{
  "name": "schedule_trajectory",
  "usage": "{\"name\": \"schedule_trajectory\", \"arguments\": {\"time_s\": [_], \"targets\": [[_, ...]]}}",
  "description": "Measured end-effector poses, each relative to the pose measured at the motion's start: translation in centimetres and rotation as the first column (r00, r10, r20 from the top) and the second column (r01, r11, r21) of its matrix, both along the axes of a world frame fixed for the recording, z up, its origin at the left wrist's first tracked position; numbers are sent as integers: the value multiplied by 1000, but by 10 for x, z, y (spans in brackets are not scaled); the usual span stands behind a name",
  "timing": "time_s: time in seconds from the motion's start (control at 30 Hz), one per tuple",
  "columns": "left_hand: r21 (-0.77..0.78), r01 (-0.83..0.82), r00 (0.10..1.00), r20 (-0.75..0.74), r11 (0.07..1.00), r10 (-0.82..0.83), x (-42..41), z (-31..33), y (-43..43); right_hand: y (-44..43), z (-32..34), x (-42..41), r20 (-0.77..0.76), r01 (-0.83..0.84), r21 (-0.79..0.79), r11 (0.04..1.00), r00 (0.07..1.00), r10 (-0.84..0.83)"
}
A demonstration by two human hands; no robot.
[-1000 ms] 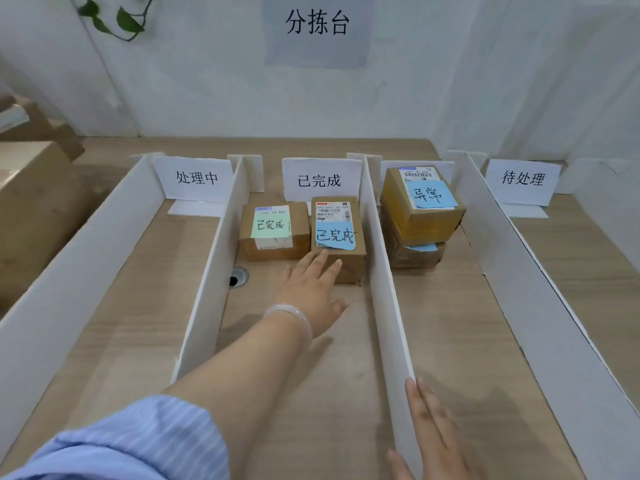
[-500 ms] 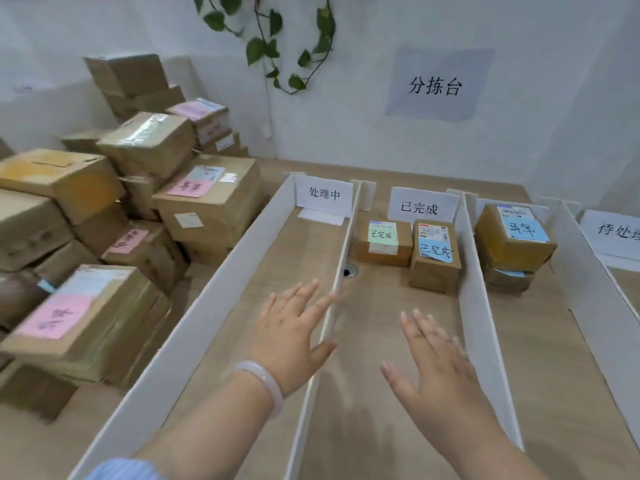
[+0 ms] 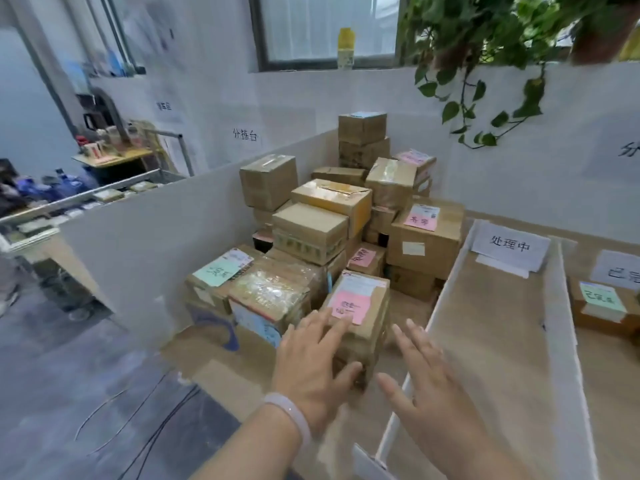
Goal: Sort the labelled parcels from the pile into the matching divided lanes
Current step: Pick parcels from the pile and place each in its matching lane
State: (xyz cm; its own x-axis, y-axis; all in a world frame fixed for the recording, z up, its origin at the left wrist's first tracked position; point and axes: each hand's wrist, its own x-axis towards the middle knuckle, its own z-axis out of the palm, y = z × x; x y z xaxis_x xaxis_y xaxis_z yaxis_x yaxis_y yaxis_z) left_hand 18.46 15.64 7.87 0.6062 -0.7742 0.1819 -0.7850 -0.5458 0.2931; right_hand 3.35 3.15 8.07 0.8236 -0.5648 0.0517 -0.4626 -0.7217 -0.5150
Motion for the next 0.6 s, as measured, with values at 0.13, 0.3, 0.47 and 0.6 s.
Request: {"name": "schedule_trajectory", "arguments": {"time_s": [0.13,0.3,0.47,0.6], "targets": [[17,-76,997,-1,997,76,47,-5,50,41,5,49,-51,-64,14,998,997,65],[7,-127,989,-71,992,127,90,9,61,54,18,93,-84,-25,77,997,996,31],[-30,-101,988,-123,994,96,142,19,37,31,18,149,24,9,145,989,1000,-12],[-90,-81,982,-176,993,65,177,27,7,4,18,194,189,84,247,965,973,-133]]}}
